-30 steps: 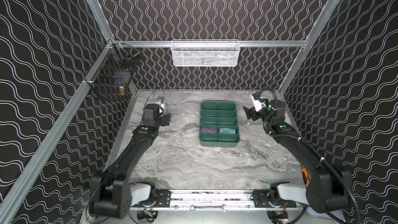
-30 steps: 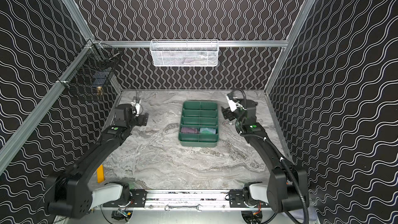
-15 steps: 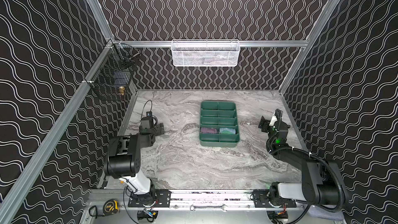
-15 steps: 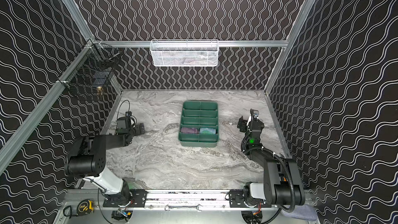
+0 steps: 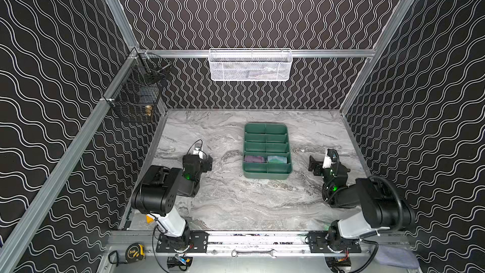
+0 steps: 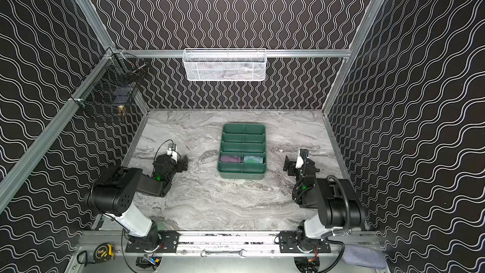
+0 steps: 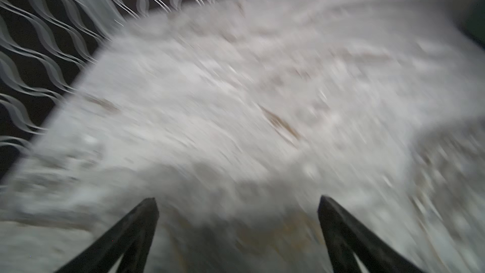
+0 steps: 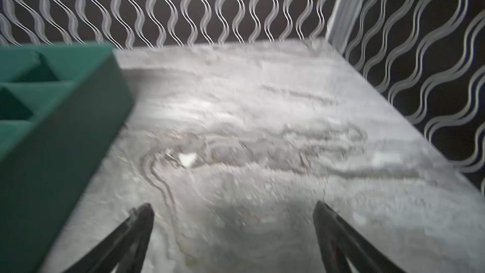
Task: Roll the socks
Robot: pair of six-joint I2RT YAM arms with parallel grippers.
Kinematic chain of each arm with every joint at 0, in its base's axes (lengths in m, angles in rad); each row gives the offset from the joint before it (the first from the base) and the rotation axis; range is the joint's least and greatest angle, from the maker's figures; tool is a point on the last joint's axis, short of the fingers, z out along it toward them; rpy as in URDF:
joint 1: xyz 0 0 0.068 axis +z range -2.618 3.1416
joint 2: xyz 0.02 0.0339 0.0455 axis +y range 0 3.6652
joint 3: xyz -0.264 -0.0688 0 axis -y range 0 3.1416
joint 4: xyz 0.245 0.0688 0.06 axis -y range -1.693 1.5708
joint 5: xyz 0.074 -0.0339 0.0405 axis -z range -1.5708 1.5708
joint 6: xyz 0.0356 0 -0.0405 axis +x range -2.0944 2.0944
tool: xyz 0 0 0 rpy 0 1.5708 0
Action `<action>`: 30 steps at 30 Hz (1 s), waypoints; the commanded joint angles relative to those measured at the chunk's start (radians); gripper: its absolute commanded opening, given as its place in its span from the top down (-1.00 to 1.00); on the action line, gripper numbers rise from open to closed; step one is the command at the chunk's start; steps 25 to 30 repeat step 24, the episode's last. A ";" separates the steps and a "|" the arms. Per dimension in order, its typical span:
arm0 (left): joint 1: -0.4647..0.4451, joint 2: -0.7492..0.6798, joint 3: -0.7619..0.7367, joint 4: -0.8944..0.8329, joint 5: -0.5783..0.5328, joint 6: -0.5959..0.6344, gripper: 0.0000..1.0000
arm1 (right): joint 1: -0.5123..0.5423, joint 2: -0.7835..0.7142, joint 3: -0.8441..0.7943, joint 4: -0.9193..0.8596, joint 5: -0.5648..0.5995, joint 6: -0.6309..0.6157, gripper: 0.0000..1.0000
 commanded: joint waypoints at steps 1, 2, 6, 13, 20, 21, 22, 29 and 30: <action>-0.004 0.010 -0.008 0.116 -0.075 0.016 -0.98 | -0.009 0.016 0.060 0.066 0.015 0.044 -0.99; -0.008 0.001 -0.008 0.096 -0.080 0.009 -0.98 | -0.016 0.032 0.047 0.132 0.027 0.049 -0.99; -0.024 0.008 -0.016 0.130 -0.109 0.025 -0.98 | -0.018 0.002 0.070 0.022 0.049 0.061 -0.99; -0.023 0.016 -0.001 0.108 -0.099 0.019 -0.97 | -0.018 0.017 0.055 0.080 0.048 0.051 -0.99; -0.010 0.009 0.003 0.088 -0.079 0.007 -0.98 | -0.017 0.021 0.052 0.099 0.048 0.049 -0.99; -0.010 0.006 0.002 0.092 -0.080 0.007 -0.98 | -0.017 0.016 0.056 0.078 0.049 0.050 -0.99; -0.010 0.007 -0.002 0.098 -0.079 0.009 -0.98 | -0.017 0.012 0.057 0.070 0.051 0.050 -0.99; -0.010 0.007 -0.008 0.115 -0.089 0.014 -0.98 | -0.014 0.013 0.048 0.094 0.056 0.046 -0.99; -0.010 0.007 -0.008 0.115 -0.089 0.014 -0.98 | -0.014 0.013 0.048 0.094 0.056 0.046 -0.99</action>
